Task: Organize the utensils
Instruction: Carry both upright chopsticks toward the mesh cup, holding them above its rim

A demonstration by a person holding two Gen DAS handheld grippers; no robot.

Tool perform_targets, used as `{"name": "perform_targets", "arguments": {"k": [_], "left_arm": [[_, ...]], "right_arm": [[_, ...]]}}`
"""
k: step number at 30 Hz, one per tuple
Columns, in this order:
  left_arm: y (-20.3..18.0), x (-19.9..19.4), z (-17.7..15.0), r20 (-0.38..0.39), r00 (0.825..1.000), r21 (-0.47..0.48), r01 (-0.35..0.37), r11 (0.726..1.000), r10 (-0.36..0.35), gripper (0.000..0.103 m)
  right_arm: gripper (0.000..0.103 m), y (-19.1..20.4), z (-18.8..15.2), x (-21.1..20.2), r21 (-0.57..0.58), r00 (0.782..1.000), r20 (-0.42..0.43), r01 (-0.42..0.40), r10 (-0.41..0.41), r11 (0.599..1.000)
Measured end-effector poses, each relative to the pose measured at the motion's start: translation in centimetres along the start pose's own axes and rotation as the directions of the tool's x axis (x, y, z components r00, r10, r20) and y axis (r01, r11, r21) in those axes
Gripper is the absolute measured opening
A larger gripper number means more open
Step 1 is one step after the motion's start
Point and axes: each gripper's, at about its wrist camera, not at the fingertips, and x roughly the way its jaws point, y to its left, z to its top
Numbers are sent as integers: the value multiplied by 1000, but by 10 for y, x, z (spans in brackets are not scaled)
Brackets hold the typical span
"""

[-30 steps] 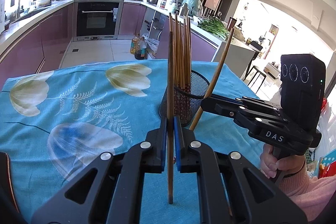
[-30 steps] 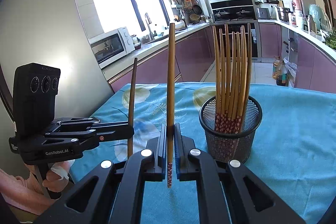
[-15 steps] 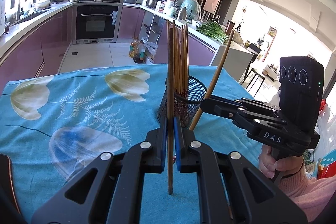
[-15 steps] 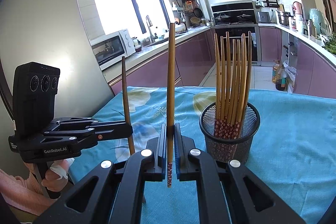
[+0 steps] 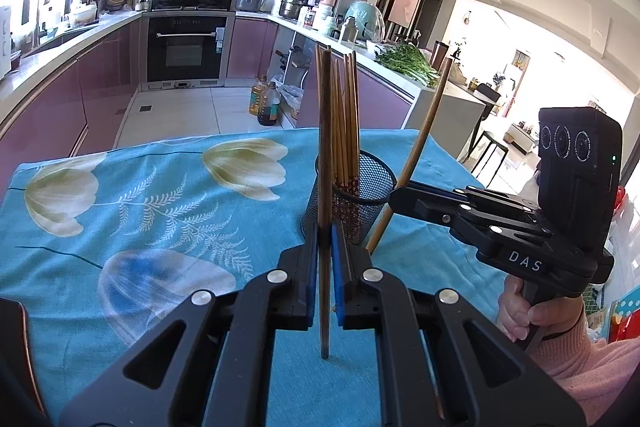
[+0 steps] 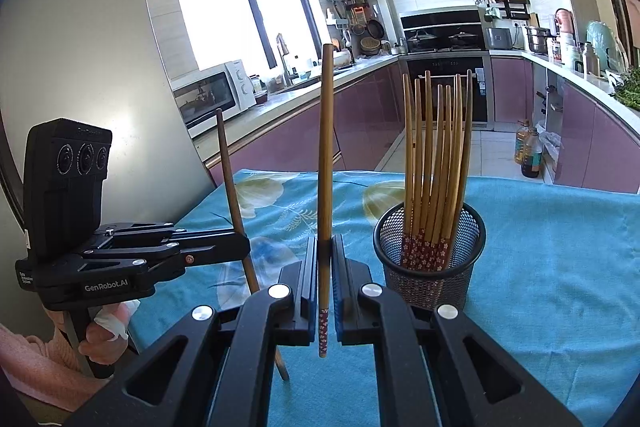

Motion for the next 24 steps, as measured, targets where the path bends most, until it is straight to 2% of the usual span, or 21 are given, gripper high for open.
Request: {"name": "perform_targets", "arguments": {"k": [24], "left_arm": [[0, 1, 6, 13, 1000, 7, -8, 1000, 7, 7]], "right_arm": [[6, -2, 7, -9, -10, 1000, 17, 12, -12, 1000]]}}
